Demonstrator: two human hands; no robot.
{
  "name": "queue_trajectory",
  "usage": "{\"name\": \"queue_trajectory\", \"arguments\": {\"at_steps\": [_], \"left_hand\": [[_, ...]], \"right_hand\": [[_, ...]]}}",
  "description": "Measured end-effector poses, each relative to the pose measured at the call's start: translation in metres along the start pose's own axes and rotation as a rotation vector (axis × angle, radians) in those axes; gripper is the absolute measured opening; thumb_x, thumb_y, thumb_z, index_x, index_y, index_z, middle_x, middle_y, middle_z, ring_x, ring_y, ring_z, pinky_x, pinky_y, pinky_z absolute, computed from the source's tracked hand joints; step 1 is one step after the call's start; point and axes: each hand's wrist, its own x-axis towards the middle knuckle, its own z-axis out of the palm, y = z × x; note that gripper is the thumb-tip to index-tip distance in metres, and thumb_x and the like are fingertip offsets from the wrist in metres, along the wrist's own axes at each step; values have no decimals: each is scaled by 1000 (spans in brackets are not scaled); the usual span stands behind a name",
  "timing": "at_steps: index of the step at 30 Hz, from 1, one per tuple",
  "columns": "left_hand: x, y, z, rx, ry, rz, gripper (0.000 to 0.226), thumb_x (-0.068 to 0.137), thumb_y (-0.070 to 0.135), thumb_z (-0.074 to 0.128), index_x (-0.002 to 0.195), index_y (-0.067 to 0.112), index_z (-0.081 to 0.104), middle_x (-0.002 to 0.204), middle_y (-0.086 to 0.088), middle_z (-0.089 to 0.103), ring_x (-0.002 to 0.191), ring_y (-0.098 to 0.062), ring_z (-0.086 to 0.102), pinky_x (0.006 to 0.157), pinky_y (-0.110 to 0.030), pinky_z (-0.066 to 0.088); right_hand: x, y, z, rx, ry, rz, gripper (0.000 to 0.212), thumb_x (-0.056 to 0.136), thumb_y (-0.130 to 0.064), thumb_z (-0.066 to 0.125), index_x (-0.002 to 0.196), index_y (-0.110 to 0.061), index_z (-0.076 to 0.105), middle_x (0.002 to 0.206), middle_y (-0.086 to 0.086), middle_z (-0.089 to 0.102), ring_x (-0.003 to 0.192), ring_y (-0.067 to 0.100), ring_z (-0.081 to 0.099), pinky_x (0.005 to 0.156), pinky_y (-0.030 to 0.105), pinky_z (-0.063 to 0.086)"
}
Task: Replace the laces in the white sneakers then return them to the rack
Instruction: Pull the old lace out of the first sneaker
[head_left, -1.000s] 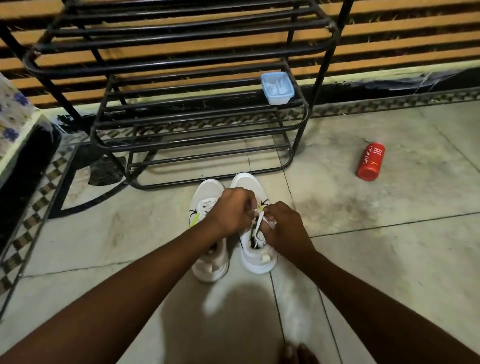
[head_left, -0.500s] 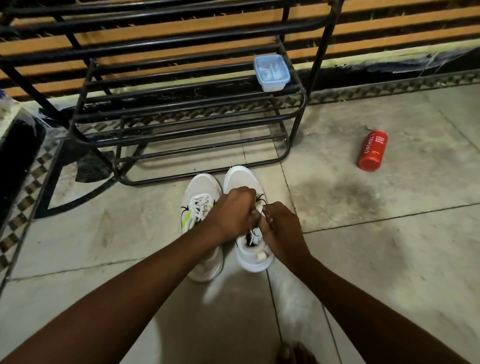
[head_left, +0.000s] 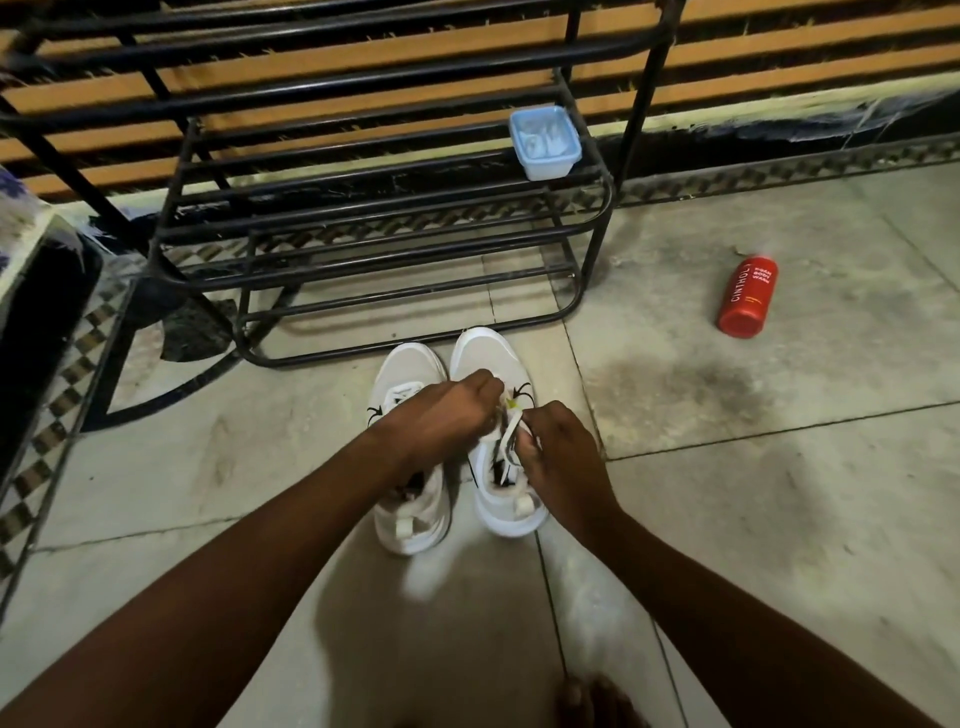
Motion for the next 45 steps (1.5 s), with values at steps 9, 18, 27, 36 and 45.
{"name": "queue_trajectory", "arguments": {"at_steps": [9,18,27,36,45], "left_hand": [[4,6,1,-654,328,-654,7,87,3,65,85,6,60,82,-11,69,82,-27,68,72,-40,56],[18,4,-7,-698,16,-439,14,76,23,79,85,20,69,75,9,72,67,2,69,66,-19,54],[19,12,11,-570,274,-549,23,89,6,67,77,25,60,93,14,59,89,-14,64,74,-39,56],[34,-1,4,-1277,447,-1050,24,108,22,51,85,14,50,83,-12,63,67,-26,55,71,-39,47],[18,0,-18,-466,164,-419,5,82,21,85,86,21,82,93,3,49,90,-10,47,73,-21,39]], "right_hand": [[-5,1,1,38,-69,175,8,84,5,63,92,2,64,88,16,59,75,35,59,71,28,36],[-2,-7,-6,-32,35,76,15,87,-1,52,88,1,67,82,13,64,71,31,64,62,26,49],[-4,1,-4,19,-23,269,7,83,-8,70,89,-8,72,81,8,69,70,29,67,62,34,53],[-3,5,-1,84,58,379,9,78,-28,67,81,-23,72,73,-4,71,63,18,69,59,30,53],[-1,0,-2,15,31,397,8,79,-26,72,83,-20,76,73,-1,74,65,22,70,62,33,53]]}}
